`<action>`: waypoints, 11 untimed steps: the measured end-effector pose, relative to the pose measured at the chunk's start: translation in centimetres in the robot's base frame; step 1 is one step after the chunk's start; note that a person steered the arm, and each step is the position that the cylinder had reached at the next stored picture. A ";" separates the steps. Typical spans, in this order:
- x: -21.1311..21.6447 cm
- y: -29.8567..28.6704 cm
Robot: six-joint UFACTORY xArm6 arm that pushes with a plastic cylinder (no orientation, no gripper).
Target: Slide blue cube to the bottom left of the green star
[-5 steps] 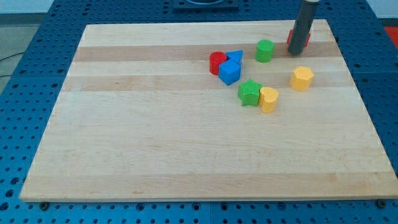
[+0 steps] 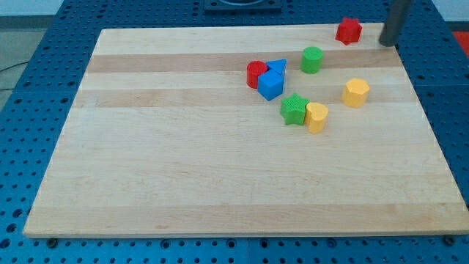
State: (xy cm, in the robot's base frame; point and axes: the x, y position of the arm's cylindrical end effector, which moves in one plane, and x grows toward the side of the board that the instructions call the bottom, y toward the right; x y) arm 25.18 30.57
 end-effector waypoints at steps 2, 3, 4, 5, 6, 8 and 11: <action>0.3 3.6; 1.4 2.2; 4.1 -0.9; 7.5 -7.3; 8.5 -14.9; 8.5 -22.7; 7.1 -27.2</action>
State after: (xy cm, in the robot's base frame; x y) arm 32.30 3.40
